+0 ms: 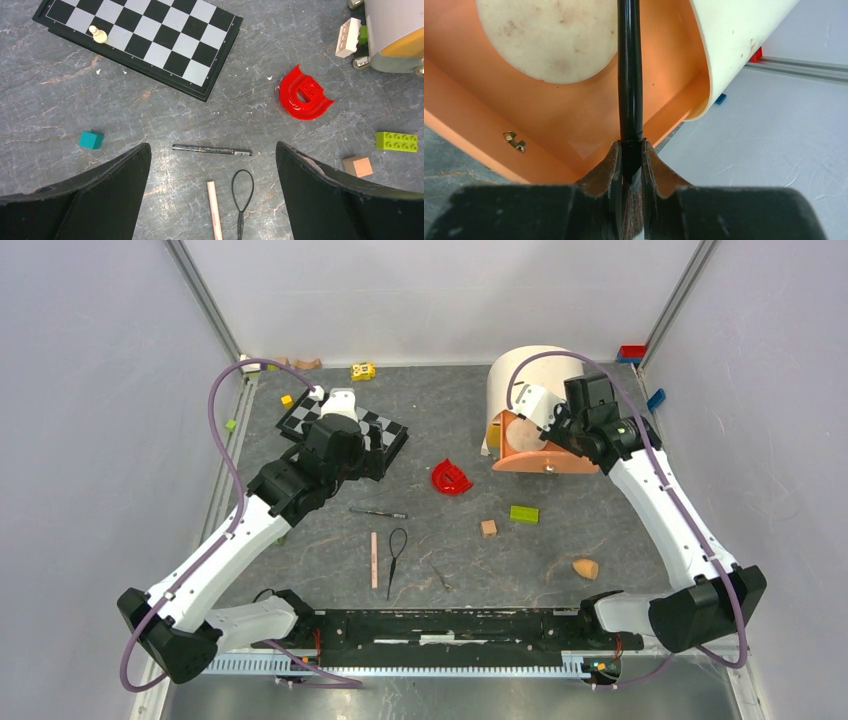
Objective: Organize the makeup
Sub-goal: Place the makeup brush in the drawer.
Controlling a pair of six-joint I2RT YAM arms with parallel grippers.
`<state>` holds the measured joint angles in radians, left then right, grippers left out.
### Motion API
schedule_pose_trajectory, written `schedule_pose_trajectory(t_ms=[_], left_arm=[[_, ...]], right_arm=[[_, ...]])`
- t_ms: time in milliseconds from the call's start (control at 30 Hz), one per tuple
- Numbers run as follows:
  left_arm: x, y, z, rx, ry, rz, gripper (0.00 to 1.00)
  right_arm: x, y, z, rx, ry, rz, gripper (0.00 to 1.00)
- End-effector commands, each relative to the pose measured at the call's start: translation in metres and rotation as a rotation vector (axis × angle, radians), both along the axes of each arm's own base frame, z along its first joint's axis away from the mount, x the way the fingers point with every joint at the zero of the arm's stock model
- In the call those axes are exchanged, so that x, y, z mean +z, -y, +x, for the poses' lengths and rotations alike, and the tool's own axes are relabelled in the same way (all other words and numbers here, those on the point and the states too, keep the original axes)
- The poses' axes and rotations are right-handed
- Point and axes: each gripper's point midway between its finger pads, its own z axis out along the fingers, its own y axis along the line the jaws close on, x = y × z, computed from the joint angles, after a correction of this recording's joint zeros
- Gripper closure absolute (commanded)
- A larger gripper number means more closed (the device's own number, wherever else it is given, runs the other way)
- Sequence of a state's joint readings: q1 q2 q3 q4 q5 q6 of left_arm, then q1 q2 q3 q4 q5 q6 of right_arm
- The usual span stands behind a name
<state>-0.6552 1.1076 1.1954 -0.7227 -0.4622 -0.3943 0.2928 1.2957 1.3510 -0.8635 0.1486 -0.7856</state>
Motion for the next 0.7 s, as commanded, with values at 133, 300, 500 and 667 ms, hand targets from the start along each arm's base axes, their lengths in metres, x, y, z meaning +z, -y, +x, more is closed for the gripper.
schedule_pose_trajectory(t_ms=[133, 300, 500, 667], left_arm=[[0.003, -0.004, 0.009, -0.001, 0.041, 0.035, 0.0], [0.001, -0.005, 0.011, -0.001, 0.04, 0.042, 0.0], [-0.002, -0.006, 0.012, 0.007, 0.038, 0.046, 0.0], [-0.003, -0.006, 0.012, 0.005, 0.037, 0.048, 0.0]], right_arm=[[0.002, 0.0, 0.013, -0.018, 0.025, -0.02, 0.99], [0.001, -0.002, 0.022, -0.039, 0.037, -0.007, 0.99], [-0.004, -0.003, 0.03, -0.045, 0.035, -0.013, 0.97], [-0.003, -0.008, 0.037, -0.039, 0.062, 0.002, 0.96]])
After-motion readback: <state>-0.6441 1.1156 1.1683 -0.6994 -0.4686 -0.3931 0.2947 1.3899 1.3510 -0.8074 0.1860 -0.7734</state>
